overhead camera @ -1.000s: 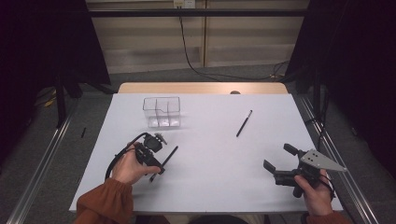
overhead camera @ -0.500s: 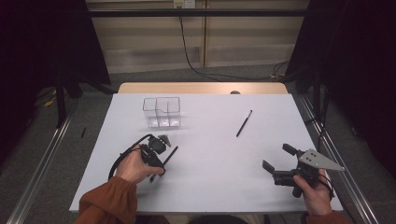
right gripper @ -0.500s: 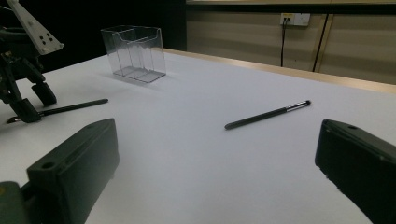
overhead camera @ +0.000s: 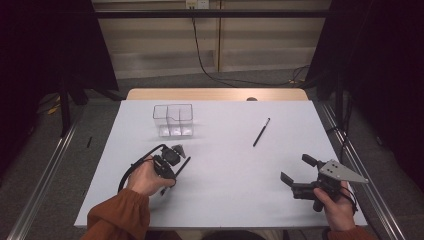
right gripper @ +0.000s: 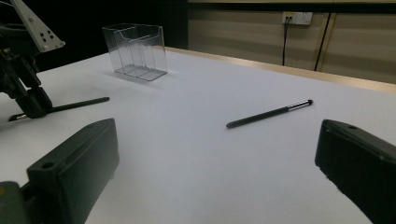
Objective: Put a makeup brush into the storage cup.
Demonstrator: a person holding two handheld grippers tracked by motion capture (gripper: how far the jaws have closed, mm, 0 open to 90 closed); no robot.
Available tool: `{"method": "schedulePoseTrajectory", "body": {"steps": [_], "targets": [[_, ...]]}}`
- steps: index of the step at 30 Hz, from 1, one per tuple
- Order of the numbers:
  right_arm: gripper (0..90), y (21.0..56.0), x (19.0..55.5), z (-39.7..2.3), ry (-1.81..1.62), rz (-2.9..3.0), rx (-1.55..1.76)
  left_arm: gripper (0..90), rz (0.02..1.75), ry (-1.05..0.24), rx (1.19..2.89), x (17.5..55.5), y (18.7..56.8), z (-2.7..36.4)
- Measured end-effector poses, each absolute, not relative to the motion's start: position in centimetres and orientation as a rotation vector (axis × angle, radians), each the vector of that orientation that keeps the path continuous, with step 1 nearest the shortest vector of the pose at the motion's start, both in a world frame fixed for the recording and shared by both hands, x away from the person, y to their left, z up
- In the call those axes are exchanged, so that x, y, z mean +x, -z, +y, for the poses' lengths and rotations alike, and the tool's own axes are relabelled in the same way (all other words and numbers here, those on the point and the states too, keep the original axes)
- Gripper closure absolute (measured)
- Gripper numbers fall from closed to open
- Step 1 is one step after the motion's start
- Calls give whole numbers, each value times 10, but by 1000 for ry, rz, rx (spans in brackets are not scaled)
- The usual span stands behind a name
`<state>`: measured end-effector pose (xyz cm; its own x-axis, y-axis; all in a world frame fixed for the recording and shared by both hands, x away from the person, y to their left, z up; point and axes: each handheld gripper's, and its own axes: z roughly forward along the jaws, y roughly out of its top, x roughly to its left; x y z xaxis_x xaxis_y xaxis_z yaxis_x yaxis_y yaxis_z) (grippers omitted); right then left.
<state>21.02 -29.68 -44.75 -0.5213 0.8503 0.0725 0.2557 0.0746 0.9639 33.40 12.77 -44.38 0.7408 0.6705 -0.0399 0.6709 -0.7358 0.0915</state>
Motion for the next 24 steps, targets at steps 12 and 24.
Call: {"method": "schedulePoseTrajectory", "body": {"steps": [12,24], "targets": [[0,447,210,-297,-1467,1834,1094,844,1078,44,2807,340,443,137],[0,447,210,-298,-1467,1831,1096,845,1098,94,2687,342,439,155]]}}
